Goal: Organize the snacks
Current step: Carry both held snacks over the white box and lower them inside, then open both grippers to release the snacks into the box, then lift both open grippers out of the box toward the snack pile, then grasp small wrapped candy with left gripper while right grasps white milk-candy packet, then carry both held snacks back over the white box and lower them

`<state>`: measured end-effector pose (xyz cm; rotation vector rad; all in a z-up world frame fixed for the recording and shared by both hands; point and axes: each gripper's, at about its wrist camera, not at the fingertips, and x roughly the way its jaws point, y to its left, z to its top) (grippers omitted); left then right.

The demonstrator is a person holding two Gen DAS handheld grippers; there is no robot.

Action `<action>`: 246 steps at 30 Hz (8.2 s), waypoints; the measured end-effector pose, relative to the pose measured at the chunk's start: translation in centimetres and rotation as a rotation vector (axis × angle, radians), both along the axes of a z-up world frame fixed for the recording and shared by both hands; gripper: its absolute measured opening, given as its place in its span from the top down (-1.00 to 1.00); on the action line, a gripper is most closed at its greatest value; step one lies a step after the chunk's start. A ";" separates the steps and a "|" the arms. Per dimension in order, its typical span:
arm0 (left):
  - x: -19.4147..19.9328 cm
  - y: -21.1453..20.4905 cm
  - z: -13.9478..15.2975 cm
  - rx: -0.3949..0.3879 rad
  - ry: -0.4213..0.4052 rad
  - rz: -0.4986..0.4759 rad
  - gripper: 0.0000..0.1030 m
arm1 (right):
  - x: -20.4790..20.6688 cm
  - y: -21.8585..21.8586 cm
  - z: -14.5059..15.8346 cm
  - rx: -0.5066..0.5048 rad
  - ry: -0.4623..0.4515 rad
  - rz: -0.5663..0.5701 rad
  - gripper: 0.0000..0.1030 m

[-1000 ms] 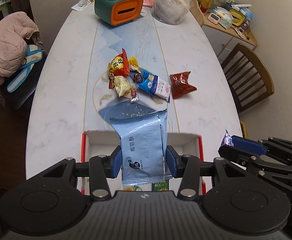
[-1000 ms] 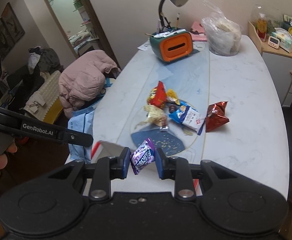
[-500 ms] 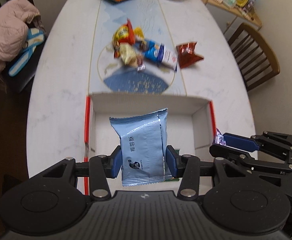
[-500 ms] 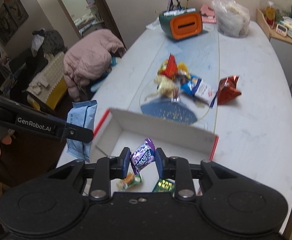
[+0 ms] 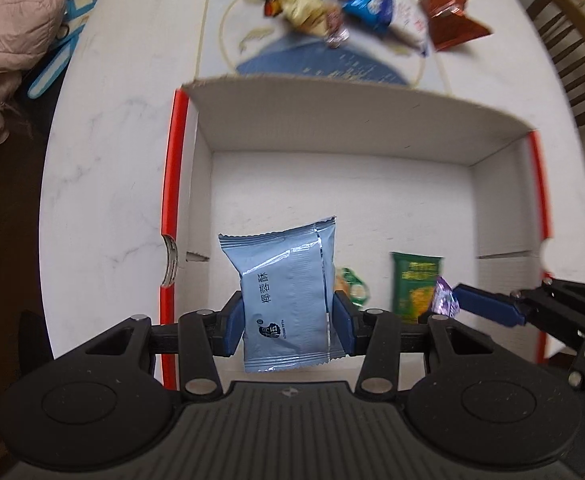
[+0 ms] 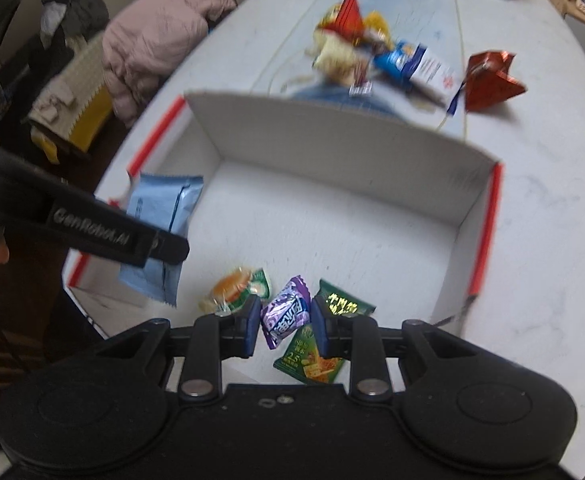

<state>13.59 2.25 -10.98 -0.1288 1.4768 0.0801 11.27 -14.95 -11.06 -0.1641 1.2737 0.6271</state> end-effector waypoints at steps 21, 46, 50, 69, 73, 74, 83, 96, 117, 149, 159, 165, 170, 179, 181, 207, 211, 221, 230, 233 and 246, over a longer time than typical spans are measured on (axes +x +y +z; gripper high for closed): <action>1.0 -0.8 -5.6 0.019 0.097 -0.042 0.11 | -1.2 3.0 -5.4 -0.113 0.072 0.064 0.43; -1.6 0.6 -1.9 -0.113 0.001 -0.050 -0.11 | -1.6 1.1 -0.8 -0.003 0.048 0.012 0.22; -2.3 1.0 -0.4 -0.125 -0.040 -0.047 -0.11 | -1.7 0.7 0.2 0.014 0.028 -0.001 0.15; -3.6 1.1 10.1 -0.118 -0.334 -0.086 -0.12 | -0.4 -2.2 9.5 0.123 -0.163 -0.065 -0.37; -2.8 1.1 12.5 -0.121 -0.388 -0.089 -0.26 | 1.1 -3.0 11.6 0.148 -0.209 -0.091 -0.49; -2.5 1.0 13.1 -0.119 -0.400 -0.090 -0.26 | 1.5 -3.2 12.1 0.152 -0.220 -0.098 -0.54; 0.6 0.8 16.2 -0.141 -0.478 -0.075 -0.43 | 5.8 -5.2 15.0 0.154 -0.313 -0.159 -0.86; 9.0 0.8 14.5 -0.111 -0.446 0.021 -0.44 | 15.2 -8.0 14.5 0.103 -0.336 -0.243 -0.92; 20.8 1.7 2.5 -0.081 -0.197 0.152 -0.44 | 27.5 -8.6 3.3 -0.004 -0.158 -0.230 -0.90; 25.7 0.3 -7.8 -0.133 -0.022 0.188 -0.17 | 27.6 1.4 -6.2 -0.164 -0.273 0.498 -0.53; 25.2 0.1 -9.3 -0.105 0.034 0.055 -0.17 | 27.9 2.0 -8.3 -0.203 -0.294 0.569 -0.49; 25.5 -0.6 -9.4 -0.062 0.023 0.038 -0.07 | 27.9 2.0 -9.2 -0.202 -0.282 0.579 -0.20; 25.9 -1.7 -9.1 -0.014 0.008 0.032 0.32 | 27.6 1.8 -8.9 -0.190 -0.287 0.572 -0.10; 25.6 -0.6 -9.0 -0.044 -0.012 0.107 0.55 | 27.2 0.4 -7.7 -0.138 -0.248 0.482 -0.01; 25.4 -0.3 -8.9 -0.056 -0.013 0.126 0.55 | 27.1 0.1 -7.2 -0.118 -0.237 0.458 0.00; 16.4 0.4 3.4 -0.176 -0.206 0.098 0.55 | 18.2 -3.1 5.4 0.049 -0.272 0.260 0.00; 14.0 0.1 6.4 -0.170 -0.240 0.065 0.55 | 15.6 -3.2 8.2 0.057 -0.294 0.250 0.00; 7.4 -0.6 12.6 -0.150 -0.320 -0.009 0.55 | 9.4 -4.0 13.2 0.087 -0.316 0.208 0.00; 2.2 -1.0 15.4 -0.161 -0.338 -0.063 0.55 | 4.0 -4.0 15.2 0.089 -0.346 0.204 0.00; 0.8 -1.1 15.7 -0.161 -0.335 -0.076 0.55 | 2.6 -3.9 15.2 0.088 -0.340 0.206 0.00; -2.7 -1.0 11.6 -0.155 -0.250 -0.081 0.55 | -0.8 -2.9 11.4 0.047 -0.248 0.223 0.00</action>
